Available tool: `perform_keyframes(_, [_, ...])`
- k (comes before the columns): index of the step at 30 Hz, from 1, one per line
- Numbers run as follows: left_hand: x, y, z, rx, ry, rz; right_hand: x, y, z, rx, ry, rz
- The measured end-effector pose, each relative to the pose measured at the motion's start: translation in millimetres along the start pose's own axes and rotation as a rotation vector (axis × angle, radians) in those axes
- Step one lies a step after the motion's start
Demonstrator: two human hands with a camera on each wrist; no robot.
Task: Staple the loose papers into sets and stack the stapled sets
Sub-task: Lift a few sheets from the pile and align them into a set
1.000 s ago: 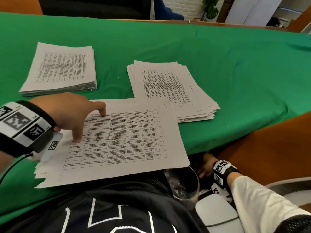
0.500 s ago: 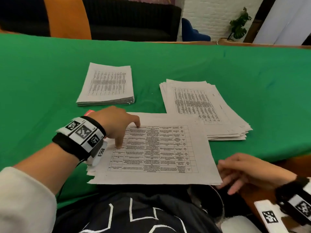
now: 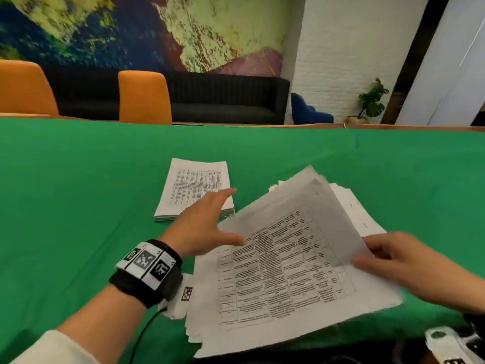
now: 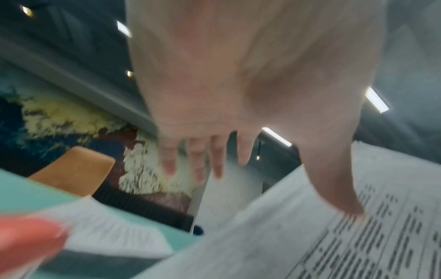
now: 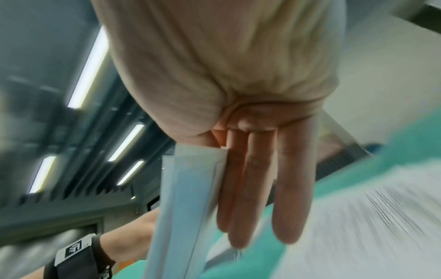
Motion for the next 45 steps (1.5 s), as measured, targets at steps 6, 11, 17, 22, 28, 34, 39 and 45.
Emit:
perform_keyframes(6, [-22.2,-42.4,31.2,0.523,0.103,0.284,-53.6,-54.1,-63.5,0.011,-0.296,0.127])
perform_keyframes(11, [-10.6,-75.4,28.6,0.809,-0.030,0.598,-89.2,-47.9,-82.8,-0.742,-0.116,0.221])
perform_keyframes(17, [-9.1,-94.1,16.4,0.988,-0.195,0.786,-109.2,20.3,-107.7,-0.936,-0.021,0.138])
perform_keyframes(22, [-4.8,-126.2,39.0,0.962,0.040,0.751,-130.7,21.4,-130.9,-1.110,-0.084,0.364])
perform_keyframes(28, [22.0,-87.6,8.3,0.870,-0.048,0.768,-120.9,55.1,-116.7,-0.998,-0.100,0.280])
perform_keyframes(34, [22.4,-68.4,18.3,0.786,-0.069,0.817,-112.2,75.2,-126.3,-0.927,-0.106,0.353])
perform_keyframes(39, [-2.8,-119.3,45.4,0.692,0.105,0.901,-125.2,37.7,-155.0,-1.056,-0.223,0.469])
perform_keyframes(45, [32.8,-68.1,12.0,0.738,-0.088,0.809,-114.6,81.7,-124.6,-0.972,-0.103,0.401])
Point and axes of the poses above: each hand's wrist, its own x-axis away from the middle knuckle, its own y-axis out of the palm, z = x × y, the point moved 1 cm from there along -x, towards the middle knuckle, and after that the axes turned 14 degrees about z, right-handed, at the moved point
